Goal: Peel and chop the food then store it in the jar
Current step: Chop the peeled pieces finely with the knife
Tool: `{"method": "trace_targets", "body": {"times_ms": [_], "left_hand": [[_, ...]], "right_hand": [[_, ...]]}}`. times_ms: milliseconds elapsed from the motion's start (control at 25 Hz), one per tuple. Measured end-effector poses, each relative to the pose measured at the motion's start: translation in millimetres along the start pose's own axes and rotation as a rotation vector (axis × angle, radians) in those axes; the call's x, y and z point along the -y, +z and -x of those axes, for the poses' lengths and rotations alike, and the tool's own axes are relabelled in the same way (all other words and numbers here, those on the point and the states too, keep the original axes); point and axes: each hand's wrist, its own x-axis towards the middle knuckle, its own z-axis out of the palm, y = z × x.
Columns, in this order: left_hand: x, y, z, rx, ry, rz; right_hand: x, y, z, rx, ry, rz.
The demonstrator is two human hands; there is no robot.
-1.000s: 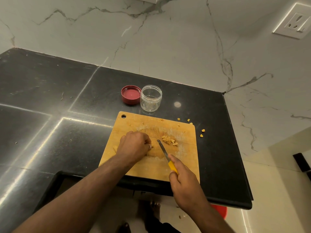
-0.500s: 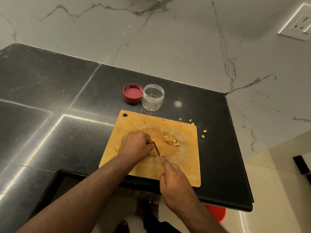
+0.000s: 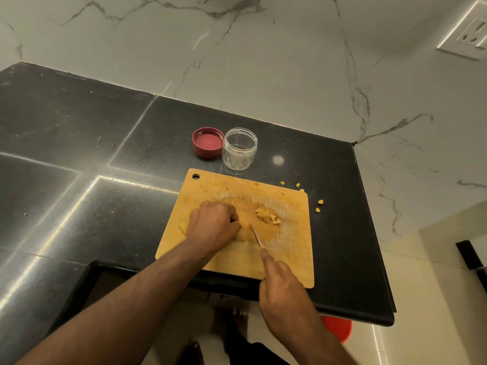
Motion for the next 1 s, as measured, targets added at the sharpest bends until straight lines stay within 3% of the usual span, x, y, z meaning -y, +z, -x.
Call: {"method": "trace_targets", "body": {"times_ms": [120, 280, 480, 680, 840, 920, 1000], "left_hand": [[-3.1, -0.3, 2.9, -0.029, 0.017, -0.029], [-1.1, -0.6, 2.5, -0.009, 0.008, -0.022], [0.5, -0.5, 3.5, -0.004, -0.002, 0.009], [0.3, -0.4, 3.8, -0.007, 0.001, -0.002], [2.5, -1.4, 3.5, -0.003, -0.016, 0.037], [2.1, -2.0, 3.9, -0.009, -0.016, 0.031], [1.5, -2.7, 4.2, -0.008, -0.016, 0.011]], "right_hand": [[-3.7, -7.4, -6.0, -0.063, -0.029, -0.030], [4.2, -9.0, -11.4, 0.014, 0.001, -0.092], [-3.7, -4.8, -18.8, -0.059, 0.005, -0.053], [-11.6, -4.7, -5.0, 0.024, -0.059, 0.006], [-17.7, -12.2, -2.4, -0.002, -0.006, -0.069], [-21.2, -14.8, -4.0, 0.016, 0.111, -0.275], [-24.6, -16.4, -8.9, 0.027, 0.345, -0.713]]}}
